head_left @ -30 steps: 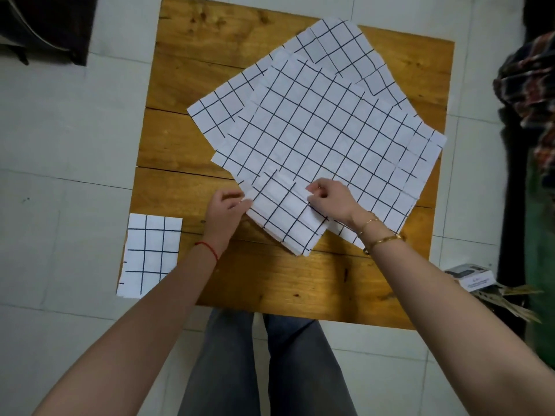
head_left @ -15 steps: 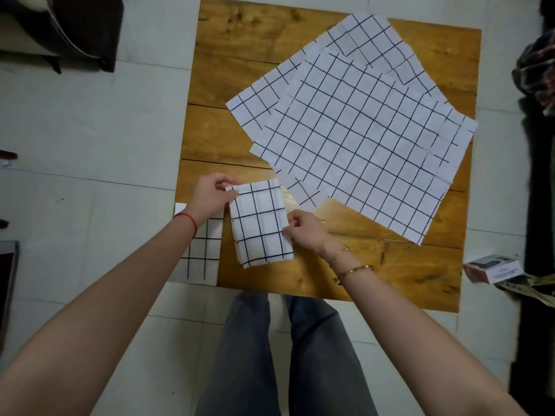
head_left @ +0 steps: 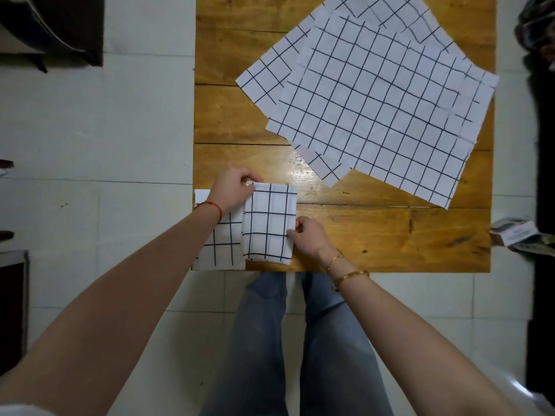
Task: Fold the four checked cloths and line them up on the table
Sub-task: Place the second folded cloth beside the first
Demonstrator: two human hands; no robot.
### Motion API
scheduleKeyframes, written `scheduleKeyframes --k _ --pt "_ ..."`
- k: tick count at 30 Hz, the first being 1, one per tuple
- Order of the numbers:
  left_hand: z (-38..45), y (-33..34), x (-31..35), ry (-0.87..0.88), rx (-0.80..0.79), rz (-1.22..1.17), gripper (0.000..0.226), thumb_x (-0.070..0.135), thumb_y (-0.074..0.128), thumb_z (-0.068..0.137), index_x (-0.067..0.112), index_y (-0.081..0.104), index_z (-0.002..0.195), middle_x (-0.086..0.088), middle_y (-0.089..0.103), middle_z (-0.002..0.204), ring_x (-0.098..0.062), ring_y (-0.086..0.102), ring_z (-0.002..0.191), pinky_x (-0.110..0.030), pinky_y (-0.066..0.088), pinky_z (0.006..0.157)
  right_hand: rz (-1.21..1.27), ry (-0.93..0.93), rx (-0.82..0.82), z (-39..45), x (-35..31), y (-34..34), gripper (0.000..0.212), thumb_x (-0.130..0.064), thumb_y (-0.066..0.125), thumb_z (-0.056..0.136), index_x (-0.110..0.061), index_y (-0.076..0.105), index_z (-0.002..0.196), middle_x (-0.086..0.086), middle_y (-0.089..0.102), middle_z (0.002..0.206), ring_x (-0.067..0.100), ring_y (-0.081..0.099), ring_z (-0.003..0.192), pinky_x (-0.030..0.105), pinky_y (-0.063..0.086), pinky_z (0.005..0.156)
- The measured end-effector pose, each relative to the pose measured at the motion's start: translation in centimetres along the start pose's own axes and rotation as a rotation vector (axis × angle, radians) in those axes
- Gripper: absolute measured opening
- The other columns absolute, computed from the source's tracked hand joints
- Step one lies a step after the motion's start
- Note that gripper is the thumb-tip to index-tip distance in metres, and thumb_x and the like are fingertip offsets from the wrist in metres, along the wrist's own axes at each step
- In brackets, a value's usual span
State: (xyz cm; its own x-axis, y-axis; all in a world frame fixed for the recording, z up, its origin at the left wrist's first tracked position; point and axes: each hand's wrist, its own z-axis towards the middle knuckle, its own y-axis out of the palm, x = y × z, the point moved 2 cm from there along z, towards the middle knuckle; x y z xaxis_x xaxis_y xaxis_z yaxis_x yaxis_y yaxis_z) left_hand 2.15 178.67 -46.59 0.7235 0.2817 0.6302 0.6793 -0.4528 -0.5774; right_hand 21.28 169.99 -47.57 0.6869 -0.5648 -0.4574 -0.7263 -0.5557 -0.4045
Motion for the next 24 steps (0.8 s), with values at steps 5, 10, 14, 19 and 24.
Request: scheduleKeyframes --k 5,10,14,19,24 --pt "-0.3 0.4 -0.9 0.056 0.006 0.069 0.025 0.002 0.059 0.086 0.018 0.074 0.100 0.007 0.068 0.097 -0.005 0.059 0.089 -0.016 0.045 0.082 -0.064 0.001 0.034 -0.2 0.2 0.6 0.006 -0.017 0.055 0.092 -0.012 0.053 0.091 0.008 0.060 0.093 0.022 0.055 0.086 0.028 0.041 0.072" --pt "-0.3 0.7 -1.8 0.092 0.058 0.121 0.027 0.002 0.060 0.084 0.021 0.073 0.098 0.006 0.071 0.099 -0.009 0.062 0.092 -0.028 0.052 0.089 -0.257 -0.046 0.068 -0.5 -0.1 0.8 0.021 -0.022 0.050 0.095 -0.005 0.055 0.106 0.014 0.065 0.102 0.029 0.061 0.089 0.032 0.046 0.067" --pt "-0.6 0.7 -2.1 0.103 0.083 0.146 0.028 0.001 0.062 0.081 0.020 0.074 0.097 0.005 0.072 0.096 -0.011 0.063 0.090 -0.037 0.053 0.091 -0.427 -0.067 0.083 -0.7 -0.3 0.9 0.023 -0.025 0.047 0.096 -0.007 0.054 0.109 0.012 0.065 0.101 0.029 0.063 0.089 0.035 0.051 0.069" --pt "-0.7 1.0 -2.4 0.110 0.068 0.150 0.027 0.003 0.063 0.082 0.022 0.073 0.099 0.005 0.072 0.098 -0.013 0.063 0.093 -0.042 0.051 0.094 -0.538 -0.090 0.097 -1.0 -0.3 1.0 0.022 -0.027 0.046 0.096 -0.010 0.055 0.107 0.009 0.066 0.100 0.027 0.063 0.087 0.032 0.047 0.065" --pt "-1.0 1.1 -2.5 0.119 0.074 0.172 0.028 0.009 0.063 0.084 0.025 0.072 0.105 0.008 0.071 0.107 -0.015 0.061 0.103 -0.046 0.044 0.100 -0.554 -0.108 0.088 -1.3 0.0 0.4 0.025 -0.032 0.046 0.096 -0.010 0.054 0.105 0.008 0.065 0.099 0.026 0.062 0.086 0.033 0.047 0.066"
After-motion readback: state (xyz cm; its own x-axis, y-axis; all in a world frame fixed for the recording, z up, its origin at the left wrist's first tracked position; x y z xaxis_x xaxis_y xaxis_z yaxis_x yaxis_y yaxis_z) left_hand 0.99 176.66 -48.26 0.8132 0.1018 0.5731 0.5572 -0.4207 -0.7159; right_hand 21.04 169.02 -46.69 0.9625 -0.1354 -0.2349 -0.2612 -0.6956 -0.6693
